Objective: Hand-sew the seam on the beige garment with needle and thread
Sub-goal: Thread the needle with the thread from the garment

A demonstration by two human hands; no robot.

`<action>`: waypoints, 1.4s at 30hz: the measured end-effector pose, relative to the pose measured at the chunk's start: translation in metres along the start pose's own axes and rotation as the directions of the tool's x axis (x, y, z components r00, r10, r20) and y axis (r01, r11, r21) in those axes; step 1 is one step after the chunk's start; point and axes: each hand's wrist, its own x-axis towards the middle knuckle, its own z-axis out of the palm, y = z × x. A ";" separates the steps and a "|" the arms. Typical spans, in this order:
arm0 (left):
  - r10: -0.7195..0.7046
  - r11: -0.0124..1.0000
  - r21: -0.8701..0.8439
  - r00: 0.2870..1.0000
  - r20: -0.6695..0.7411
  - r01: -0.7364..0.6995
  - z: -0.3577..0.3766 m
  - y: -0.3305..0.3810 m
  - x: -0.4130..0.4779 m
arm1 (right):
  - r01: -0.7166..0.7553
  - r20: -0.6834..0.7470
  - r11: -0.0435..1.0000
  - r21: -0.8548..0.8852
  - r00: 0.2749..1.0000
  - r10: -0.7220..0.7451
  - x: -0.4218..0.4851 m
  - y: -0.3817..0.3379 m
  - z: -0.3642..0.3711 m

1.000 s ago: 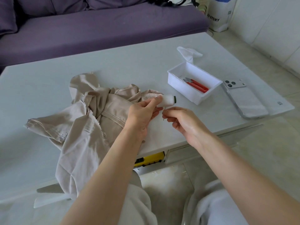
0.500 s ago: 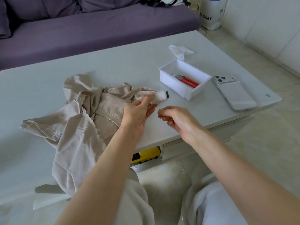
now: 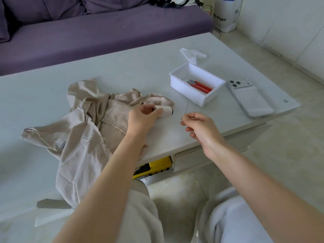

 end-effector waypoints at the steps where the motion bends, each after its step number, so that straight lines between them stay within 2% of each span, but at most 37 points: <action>1: 0.038 0.994 0.099 0.999 0.028 -0.041 0.000 -0.002 0.000 | 0.011 -0.017 1.000 0.017 1.000 -0.011 0.000 0.000 0.000; 4: 0.120 0.961 0.235 0.986 0.119 -0.145 0.002 -0.005 -0.003 | 0.023 -0.036 0.997 0.068 0.999 -0.021 0.001 -0.001 0.000; 10: 0.269 0.834 0.442 0.942 0.198 -0.331 0.002 -0.012 -0.008 | 0.007 -0.023 0.989 0.149 1.000 -0.004 0.003 -0.003 0.002; 12: 0.348 0.801 0.447 0.917 0.193 -0.398 0.002 -0.013 -0.009 | -0.005 -0.016 0.985 0.172 1.000 0.007 0.004 -0.005 0.002; 14: 0.388 0.828 0.369 0.906 0.167 -0.423 0.002 -0.008 -0.013 | -0.017 -0.006 0.982 0.188 1.000 0.019 0.004 -0.006 0.002; 16: 0.343 0.898 0.241 0.929 0.138 -0.368 0.003 -0.003 -0.014 | -0.007 0.015 0.985 0.173 1.000 0.005 0.004 -0.006 0.003; 19: 0.158 0.986 0.028 0.971 0.178 -0.165 0.001 0.005 -0.017 | 0.060 0.065 0.996 0.061 0.996 -0.064 0.003 -0.008 0.007; 21: 0.092 0.996 -0.040 0.972 0.218 -0.085 -0.002 0.006 -0.017 | 0.122 0.094 0.992 -0.020 0.988 -0.120 0.002 -0.008 0.011; 25: 0.081 0.993 -0.103 0.969 0.234 -0.058 -0.005 0.005 -0.016 | 0.226 0.149 0.970 -0.088 0.966 -0.212 0.002 -0.006 0.016; 28: 0.082 0.992 -0.107 0.973 0.216 -0.060 -0.009 0.005 -0.016 | 0.284 0.161 0.952 -0.118 0.951 -0.264 0.003 -0.005 0.018; 31: 0.069 0.991 -0.126 0.979 0.193 -0.044 -0.013 0.006 -0.016 | 0.286 0.108 0.948 -0.138 0.956 -0.272 0.008 -0.003 0.019; 36: 0.034 0.994 -0.112 0.977 0.210 -0.010 -0.019 0.008 -0.017 | 0.260 -0.009 0.965 -0.041 0.965 -0.261 0.012 -0.005 0.019; 39: 0.031 0.999 0.009 0.969 0.245 -0.034 -0.021 0.009 -0.017 | 0.255 -0.031 0.967 -0.005 0.966 -0.255 0.014 -0.006 0.020; 42: 0.115 0.979 0.130 0.955 0.272 -0.155 -0.020 0.008 -0.019 | 0.287 0.027 0.956 -0.054 0.958 -0.286 0.015 -0.006 0.020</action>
